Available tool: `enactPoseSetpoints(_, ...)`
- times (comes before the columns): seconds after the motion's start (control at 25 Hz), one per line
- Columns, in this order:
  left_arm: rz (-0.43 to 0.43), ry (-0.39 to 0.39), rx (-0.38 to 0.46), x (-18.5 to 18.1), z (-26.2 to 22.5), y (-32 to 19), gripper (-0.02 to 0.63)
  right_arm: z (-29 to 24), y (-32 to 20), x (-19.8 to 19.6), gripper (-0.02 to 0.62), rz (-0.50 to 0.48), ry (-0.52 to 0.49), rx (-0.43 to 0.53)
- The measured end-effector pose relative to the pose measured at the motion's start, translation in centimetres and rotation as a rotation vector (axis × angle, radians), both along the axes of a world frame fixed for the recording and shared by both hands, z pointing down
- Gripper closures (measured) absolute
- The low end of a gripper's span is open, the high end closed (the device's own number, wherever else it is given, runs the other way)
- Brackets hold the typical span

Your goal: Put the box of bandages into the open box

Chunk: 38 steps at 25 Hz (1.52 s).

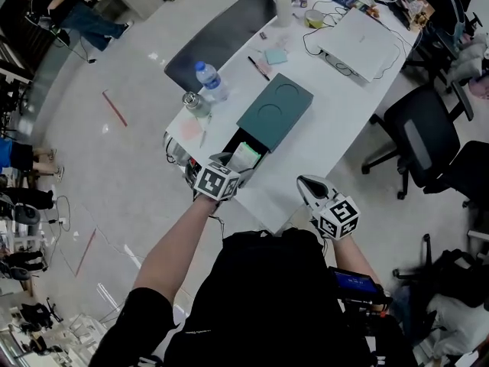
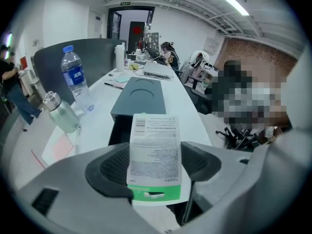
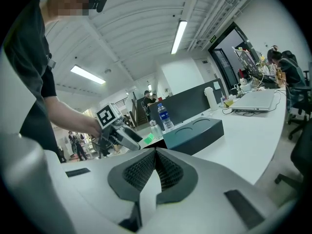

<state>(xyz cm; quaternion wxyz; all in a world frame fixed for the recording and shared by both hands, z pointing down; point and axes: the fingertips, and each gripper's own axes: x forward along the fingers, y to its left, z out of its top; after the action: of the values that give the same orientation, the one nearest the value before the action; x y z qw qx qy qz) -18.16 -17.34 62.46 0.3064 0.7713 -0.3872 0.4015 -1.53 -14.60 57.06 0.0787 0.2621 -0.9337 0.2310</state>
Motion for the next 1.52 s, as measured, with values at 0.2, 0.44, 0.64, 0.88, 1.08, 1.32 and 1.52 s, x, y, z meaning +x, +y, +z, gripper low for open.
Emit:
enactPoseSetpoints(0.2,0.037,-0.075,0.000,-0.8,1.9,-1.5,0.273,0.5,0.0,0.5,0.568,0.015,0.006,-0.019)
enactPoseSetpoints(0.44,0.052,-0.097,-0.047,-1.0,4.3,-2.3,0.273,1.0,-0.3,1.1,0.568,0.038,0.011,-0.037)
enactPoseSetpoints(0.64,0.043,-0.108,-0.099,-1.2,6.2,-2.8,0.273,1.3,-0.5,1.5,0.568,0.052,0.013,-0.048)
enactPoseSetpoints(0.88,0.033,-0.132,-0.126,-1.3,7.1,-3.8,0.273,1.9,-0.7,1.9,0.568,0.065,0.019,-0.064)
enactPoseSetpoints(1.08,0.057,-0.178,-0.129,-1.3,7.8,-3.4,0.273,2.1,-0.9,2.3,0.568,0.070,0.016,-0.072)
enactPoseSetpoints(1.32,0.093,-0.211,-0.135,-0.9,8.5,-2.6,0.272,2.3,-1.0,2.7,0.568,0.063,0.013,-0.073)
enactPoseSetpoints(1.52,0.099,-0.267,-0.122,-1.6,9.2,-2.4,0.267,2.2,-1.1,3.1,0.568,0.052,0.011,-0.071)
